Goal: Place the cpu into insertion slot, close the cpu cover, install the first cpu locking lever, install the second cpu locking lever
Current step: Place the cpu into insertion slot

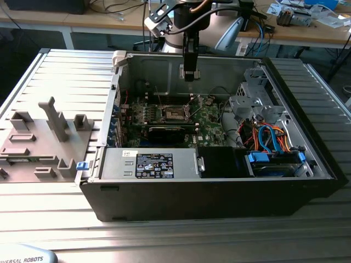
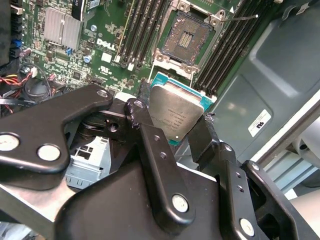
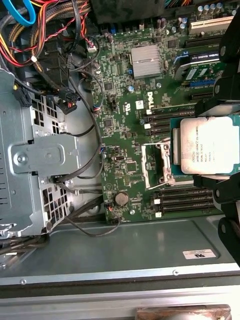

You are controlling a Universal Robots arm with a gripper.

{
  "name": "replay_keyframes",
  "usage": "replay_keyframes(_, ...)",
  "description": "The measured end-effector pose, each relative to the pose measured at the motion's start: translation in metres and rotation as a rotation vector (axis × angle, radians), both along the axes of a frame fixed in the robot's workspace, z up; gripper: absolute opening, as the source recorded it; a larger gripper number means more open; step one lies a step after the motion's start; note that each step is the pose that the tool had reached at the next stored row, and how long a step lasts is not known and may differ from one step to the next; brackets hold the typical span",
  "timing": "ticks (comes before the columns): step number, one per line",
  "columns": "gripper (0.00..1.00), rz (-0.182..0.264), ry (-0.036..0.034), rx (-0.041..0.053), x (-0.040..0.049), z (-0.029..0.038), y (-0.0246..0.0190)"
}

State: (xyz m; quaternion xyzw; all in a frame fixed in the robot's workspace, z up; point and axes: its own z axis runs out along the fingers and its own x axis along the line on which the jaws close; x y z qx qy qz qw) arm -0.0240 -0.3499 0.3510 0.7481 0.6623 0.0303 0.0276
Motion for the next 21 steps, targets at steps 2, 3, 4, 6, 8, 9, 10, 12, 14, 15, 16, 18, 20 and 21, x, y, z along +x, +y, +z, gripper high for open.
replay_keyframes(2, 0.54, -0.005, 0.0, 0.0, 0.0, -0.0001, 0.0)
replay_keyframes(3, 0.54, -0.008, 0.0, 0.0, 0.0, -0.0001, 0.0)
replay_keyframes(4, 0.54, -0.01, 0.0, 0.0, 0.0, -0.0002, 0.0)
replay_keyframes(6, 0.54, -0.007, 0.0, -0.0002, 0.0, -0.0002, 0.0)
replay_keyframes(8, 0.54, 0.037, -0.0001, 0.0002, 0.0, -0.0006, 0.0001)
replay_keyframes(9, 0.54, 0.052, -0.0001, 0.0, 0.0, -0.0007, 0.0)
replay_keyframes(10, 0.54, 0.061, 0.0, -0.0002, 0.0, -0.0008, 0.0)
replay_keyframes(12, 0.54, 0.063, 0.0001, -0.0002, -0.0001, -0.0014, 0.0)
replay_keyframes(14, 0.54, 0.063, 0.0, 0.0, 0.0, -0.0018, 0.0)
replay_keyframes(15, 0.54, 0.063, 0.0, 0.0, -0.0001, -0.0027, 0.0)
replay_keyframes(16, 0.54, 0.063, 0.0, 0.0, 0.0, -0.0029, 0.0)
replay_keyframes(18, 0.54, 0.063, 0.0, 0.0, -0.0001, -0.0032, 0.0)
replay_keyframes(20, 0.54, 0.063, 0.0, -0.0001, -0.0001, -0.0035, 0.0)
replay_keyframes(21, 0.54, 0.063, 0.0, -0.0001, -0.0001, -0.0038, 0.0)
